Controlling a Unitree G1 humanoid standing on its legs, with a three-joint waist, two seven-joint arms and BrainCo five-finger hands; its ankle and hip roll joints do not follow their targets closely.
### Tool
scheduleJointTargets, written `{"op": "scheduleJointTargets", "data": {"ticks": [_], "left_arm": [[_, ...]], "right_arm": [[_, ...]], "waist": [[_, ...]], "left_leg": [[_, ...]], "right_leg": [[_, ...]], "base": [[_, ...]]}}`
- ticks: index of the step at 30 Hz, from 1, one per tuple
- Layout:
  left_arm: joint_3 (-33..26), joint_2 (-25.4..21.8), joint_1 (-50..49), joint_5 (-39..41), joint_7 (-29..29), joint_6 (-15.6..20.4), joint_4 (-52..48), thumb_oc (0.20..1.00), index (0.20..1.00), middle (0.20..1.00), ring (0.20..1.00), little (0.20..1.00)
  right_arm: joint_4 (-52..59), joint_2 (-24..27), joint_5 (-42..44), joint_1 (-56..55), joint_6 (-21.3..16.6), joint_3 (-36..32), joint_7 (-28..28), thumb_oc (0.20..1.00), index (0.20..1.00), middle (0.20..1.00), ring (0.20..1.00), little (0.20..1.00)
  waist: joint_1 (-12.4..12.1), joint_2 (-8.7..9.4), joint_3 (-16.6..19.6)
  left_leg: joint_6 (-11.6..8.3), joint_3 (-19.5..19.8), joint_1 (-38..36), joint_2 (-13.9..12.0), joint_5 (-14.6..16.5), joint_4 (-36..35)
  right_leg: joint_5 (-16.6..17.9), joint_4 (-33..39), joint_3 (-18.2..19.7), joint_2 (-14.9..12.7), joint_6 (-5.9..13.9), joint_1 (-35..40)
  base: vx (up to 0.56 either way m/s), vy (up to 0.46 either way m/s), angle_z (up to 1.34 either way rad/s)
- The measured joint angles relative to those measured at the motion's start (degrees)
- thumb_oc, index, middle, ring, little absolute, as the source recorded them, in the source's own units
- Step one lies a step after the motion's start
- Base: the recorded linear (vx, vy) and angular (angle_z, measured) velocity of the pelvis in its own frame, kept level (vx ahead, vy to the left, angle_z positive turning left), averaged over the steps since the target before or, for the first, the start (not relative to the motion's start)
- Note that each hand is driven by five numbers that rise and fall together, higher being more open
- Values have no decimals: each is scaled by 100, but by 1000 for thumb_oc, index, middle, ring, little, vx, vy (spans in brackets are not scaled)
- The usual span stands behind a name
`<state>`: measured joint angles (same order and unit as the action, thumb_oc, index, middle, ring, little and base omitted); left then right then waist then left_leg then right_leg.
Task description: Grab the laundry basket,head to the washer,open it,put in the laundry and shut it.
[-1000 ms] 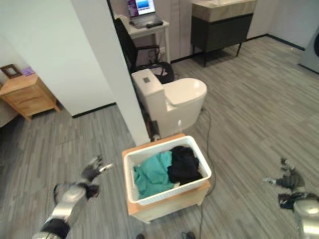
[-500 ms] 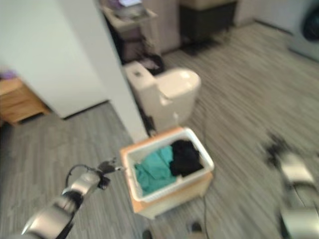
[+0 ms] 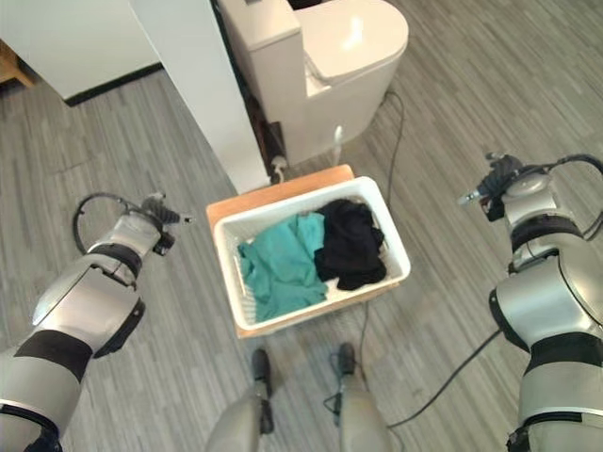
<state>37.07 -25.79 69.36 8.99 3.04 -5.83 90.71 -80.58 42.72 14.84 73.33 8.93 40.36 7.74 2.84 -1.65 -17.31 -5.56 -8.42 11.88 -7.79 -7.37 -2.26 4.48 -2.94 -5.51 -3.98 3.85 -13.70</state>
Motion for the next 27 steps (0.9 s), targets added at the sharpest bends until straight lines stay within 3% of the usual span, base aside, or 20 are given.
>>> {"op": "scheduleJointTargets", "data": {"ticks": [5, 13, 18, 27], "left_arm": [[20, 109, -50, -13, -99, -16, -9, 1000, 1000, 1000, 1000, 1000], [63, 466, -827, -61, -206, -68, -47, 1000, 1000, 1000, 1000, 1000], [-6, 822, -1405, -113, -196, -49, -257, 1000, 1000, 1000, 1000, 1000], [-244, 893, -1186, 7, -142, 58, -419, 1000, 1000, 1000, 1000, 1000]], "right_arm": [[-157, -205, -20, -33, -2, -1, 3, 1000, 1000, 1000, 1000, 1000], [-151, -971, -251, -584, -18, -91, -15, 1000, 1000, 1000, 1000, 1000], [-144, -1323, -497, -891, -27, -139, -117, 1000, 1000, 1000, 1000, 1000], [-149, -1011, -660, -718, -144, -143, -270, 1000, 1000, 1000, 1000, 1000]], "waist": [[-25, 0, 0], [-39, -25, -15], [-75, -181, -337], [-55, -160, -353]], "left_leg": [[1, 14, -54, 21, -1, 6], [8, 108, 137, 9, -1, 119], [70, 173, 237, 35, -67, 96], [69, 248, 216, 52, -80, -16]], "right_leg": [[-3, 10, -16, 1, 3, 71], [-38, -10, -30, 15, 16, -47], [6, -11, -136, -13, 3, -93], [5, 103, -265, -22, 4, -12]], "base": [[-5, 0, 1], [-21, 11, 5], [-5, 8, 6], [7, 16, 6]]}}
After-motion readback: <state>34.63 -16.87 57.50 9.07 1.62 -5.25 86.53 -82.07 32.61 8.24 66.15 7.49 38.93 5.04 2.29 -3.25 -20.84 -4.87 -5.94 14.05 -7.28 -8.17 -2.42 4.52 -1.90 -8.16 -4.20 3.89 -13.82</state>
